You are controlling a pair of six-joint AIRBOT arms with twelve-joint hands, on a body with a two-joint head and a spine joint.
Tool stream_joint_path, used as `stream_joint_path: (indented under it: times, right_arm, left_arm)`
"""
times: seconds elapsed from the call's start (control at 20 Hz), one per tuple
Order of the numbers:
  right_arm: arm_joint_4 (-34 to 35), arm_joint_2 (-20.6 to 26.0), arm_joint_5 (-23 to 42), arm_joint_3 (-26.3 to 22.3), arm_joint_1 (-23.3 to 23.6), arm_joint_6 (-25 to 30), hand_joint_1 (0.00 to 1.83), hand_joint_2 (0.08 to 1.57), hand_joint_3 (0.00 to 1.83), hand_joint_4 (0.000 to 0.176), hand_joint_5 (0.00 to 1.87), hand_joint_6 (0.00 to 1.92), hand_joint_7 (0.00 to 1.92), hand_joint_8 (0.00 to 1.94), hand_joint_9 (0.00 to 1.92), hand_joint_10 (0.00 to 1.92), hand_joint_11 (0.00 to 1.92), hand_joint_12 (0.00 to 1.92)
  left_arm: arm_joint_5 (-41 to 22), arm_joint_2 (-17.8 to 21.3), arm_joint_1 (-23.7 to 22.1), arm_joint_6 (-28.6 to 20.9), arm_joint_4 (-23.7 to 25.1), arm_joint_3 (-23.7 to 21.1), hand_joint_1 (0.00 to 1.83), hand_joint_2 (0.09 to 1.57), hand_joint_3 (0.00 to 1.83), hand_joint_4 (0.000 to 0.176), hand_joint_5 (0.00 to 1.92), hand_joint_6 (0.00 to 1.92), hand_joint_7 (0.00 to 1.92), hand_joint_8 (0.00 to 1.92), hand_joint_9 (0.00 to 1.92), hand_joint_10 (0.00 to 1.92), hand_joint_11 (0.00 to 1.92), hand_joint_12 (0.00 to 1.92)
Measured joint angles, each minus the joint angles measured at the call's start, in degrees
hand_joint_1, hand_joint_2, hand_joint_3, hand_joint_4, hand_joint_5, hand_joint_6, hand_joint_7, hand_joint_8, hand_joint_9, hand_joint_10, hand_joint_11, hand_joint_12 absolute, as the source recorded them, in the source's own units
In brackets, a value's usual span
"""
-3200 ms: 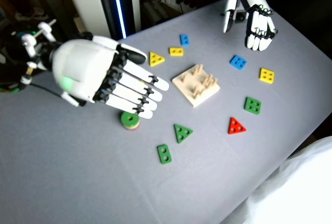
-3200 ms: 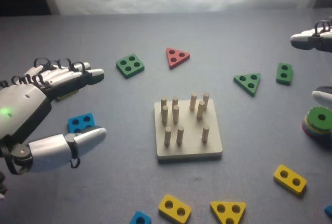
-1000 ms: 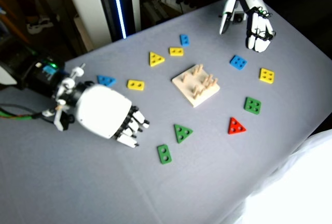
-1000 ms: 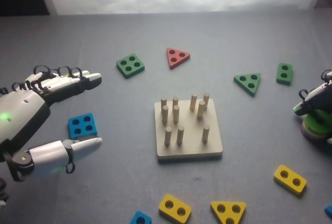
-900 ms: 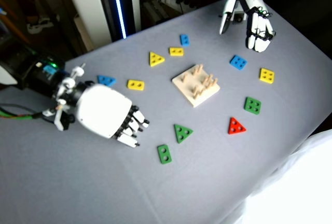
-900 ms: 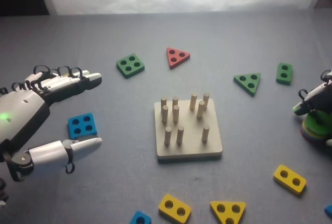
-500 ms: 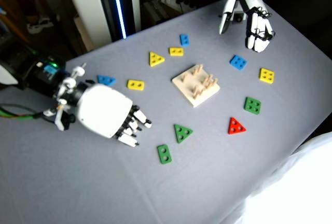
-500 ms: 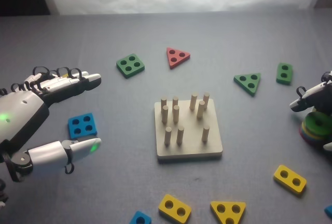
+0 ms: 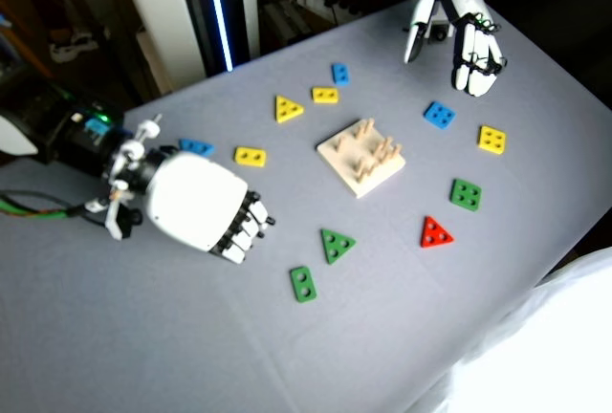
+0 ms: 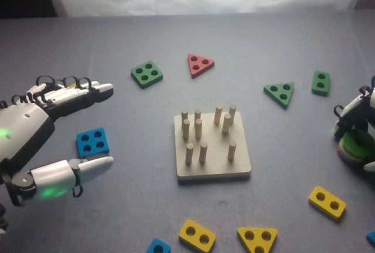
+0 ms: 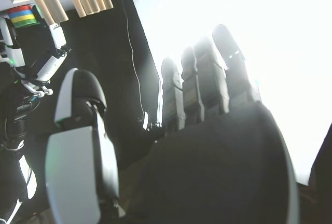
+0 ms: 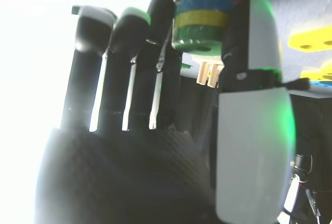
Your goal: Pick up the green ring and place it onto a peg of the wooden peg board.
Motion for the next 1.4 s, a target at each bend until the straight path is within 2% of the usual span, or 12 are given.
stream_joint_path:
  times: [0.1,0.15,0.3,0.45,0.55,0.6,0.65,0.8,1.0,1.1,1.25,1.4]
  right_arm:
    - [-0.1,-0.1,0.3,-0.5,0.3,0.0,1.25,1.05,0.00,0.000,1.21,0.54,1.05,1.02,0.93,1.28,0.79,1.62]
    - [-0.3,-0.2,0.7,-0.7,0.5,-0.1,1.24,1.05,0.01,0.034,1.13,0.75,1.08,0.88,0.91,1.14,0.66,1.49]
    - [-2.1,-0.3,2.6,-0.9,2.6,1.3,1.24,1.05,0.00,0.047,1.11,0.83,1.11,0.79,0.96,1.02,0.75,1.53]
    - [-3.1,-0.6,5.7,-0.8,4.7,2.6,1.26,1.02,0.00,0.029,1.16,0.70,1.25,0.60,1.02,0.95,0.79,1.41]
    - [-5.0,-1.4,6.9,-0.6,6.4,4.2,1.26,1.01,0.00,0.011,1.20,0.56,1.22,0.71,1.04,1.05,0.85,1.52]
    - [-6.5,-2.0,7.5,-0.3,7.5,5.5,1.26,1.01,0.00,0.020,1.18,0.62,1.26,0.60,1.04,0.97,0.85,1.44]
    - [-7.8,-2.9,8.5,0.1,8.9,6.6,1.27,1.01,0.00,0.001,1.19,0.58,1.24,0.66,1.05,0.92,0.86,1.42]
    - [-9.0,-4.3,10.0,0.3,10.5,7.1,1.26,1.05,0.00,0.000,1.21,0.48,1.05,1.06,0.97,1.24,0.86,1.57]
    - [-10.5,-6.6,10.6,1.4,12.1,9.0,1.28,1.07,0.00,0.000,1.29,0.23,0.97,1.25,0.95,1.20,0.87,1.46]
    - [-12.9,-7.9,10.6,2.1,12.9,11.4,1.21,0.98,0.00,0.000,1.32,0.39,0.97,1.10,0.93,1.29,0.82,1.52]
    - [-16.0,-9.0,10.8,2.1,13.6,12.6,1.28,1.02,0.00,0.000,1.32,0.25,1.15,0.90,0.98,0.92,0.75,1.33]
    - [-17.1,-9.5,10.8,2.1,13.9,13.0,1.29,1.04,0.00,0.000,1.27,0.31,1.09,1.04,0.96,1.04,0.67,1.48]
  left_arm:
    - [-0.2,0.0,0.6,-0.1,-0.2,0.0,0.79,1.10,0.00,0.041,0.39,0.00,0.32,0.00,0.31,0.00,0.00,0.86]
    - [-0.3,0.0,0.7,-0.1,-0.4,0.0,0.79,1.10,0.00,0.044,0.39,0.00,0.33,0.00,0.32,0.00,0.00,0.85]
    - [-0.3,0.0,0.8,-0.1,-0.4,0.0,0.79,1.10,0.00,0.045,0.39,0.00,0.33,0.00,0.32,0.00,0.00,0.86]
    - [-0.3,0.0,0.8,-0.1,-0.5,0.0,0.79,1.10,0.00,0.041,0.40,0.00,0.34,0.00,0.33,0.00,0.00,0.88]
    - [-0.3,0.0,0.8,-0.2,-0.4,0.0,0.78,1.09,0.00,0.045,0.40,0.00,0.35,0.00,0.33,0.00,0.00,0.86]
    - [-0.3,0.0,0.8,-0.2,-0.4,0.1,0.77,1.10,0.00,0.050,0.39,0.00,0.34,0.00,0.32,0.00,0.00,0.85]
    - [-0.3,0.0,0.8,-0.2,-0.5,0.1,0.76,1.10,0.00,0.049,0.39,0.00,0.32,0.00,0.31,0.00,0.00,0.82]
    - [-0.3,0.0,0.8,-0.2,-0.6,0.5,0.78,1.10,0.00,0.050,0.39,0.00,0.30,0.00,0.28,0.00,0.00,0.77]
    - [-0.5,-0.5,0.8,-0.2,-0.6,0.6,0.82,1.09,0.00,0.056,0.39,0.00,0.32,0.00,0.29,0.00,0.00,0.77]
    - [-0.3,-0.7,0.8,-0.4,-0.3,0.6,0.82,1.10,0.00,0.048,0.39,0.00,0.31,0.00,0.27,0.00,0.00,0.78]
    - [-0.3,-0.7,0.8,-0.6,-0.6,0.8,0.79,1.10,0.00,0.047,0.39,0.00,0.29,0.00,0.27,0.01,0.00,0.75]
    - [-0.3,-0.7,0.8,-0.7,-0.6,0.8,0.79,1.10,0.00,0.063,0.38,0.00,0.27,0.00,0.26,0.00,0.00,0.75]
